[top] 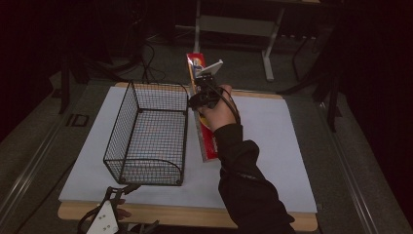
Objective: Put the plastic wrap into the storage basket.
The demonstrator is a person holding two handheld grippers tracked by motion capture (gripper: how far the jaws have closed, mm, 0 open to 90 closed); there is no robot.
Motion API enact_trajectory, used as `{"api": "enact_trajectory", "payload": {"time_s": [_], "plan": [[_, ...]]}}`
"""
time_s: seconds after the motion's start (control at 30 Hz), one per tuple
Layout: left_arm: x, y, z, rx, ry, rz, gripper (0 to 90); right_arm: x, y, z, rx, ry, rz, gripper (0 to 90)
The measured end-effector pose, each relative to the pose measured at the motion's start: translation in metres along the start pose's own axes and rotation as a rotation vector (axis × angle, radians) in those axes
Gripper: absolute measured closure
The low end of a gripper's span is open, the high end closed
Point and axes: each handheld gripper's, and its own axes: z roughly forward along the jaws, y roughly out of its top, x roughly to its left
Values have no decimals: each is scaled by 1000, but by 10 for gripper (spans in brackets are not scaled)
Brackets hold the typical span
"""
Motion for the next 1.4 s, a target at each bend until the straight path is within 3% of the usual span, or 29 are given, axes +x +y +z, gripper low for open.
{"api": "enact_trajectory", "payload": {"time_s": [0.27, 0.37, 0.53, 0.63, 0.87, 0.97, 1.3, 1.4], "plan": [[0, 0, -2, 2, 1, -1, 0, 33, 13, 2, -31, 35, -50, 391], [1, 0, -2, 6, -4, -8, 0, 37, 14, 3, -30, 40, -55, 392], [0, -1, -2, 8, -10, -5, 0, 63, 21, 12, -41, 70, -102, 391], [0, -1, -2, 10, -11, -6, 0, 70, 23, 14, -50, 79, -112, 390], [1, -1, -3, 7, 0, -13, 0, 102, 24, 21, -94, 123, -163, 391], [1, -1, -3, 4, -1, -11, 0, 104, 24, 23, -95, 126, -172, 391], [1, -1, -3, 8, -3, -7, 0, 126, 13, 52, -95, 175, -216, 390], [1, -1, -4, 7, 1, -7, 0, 130, 8, 62, -93, 169, -232, 390]]}}
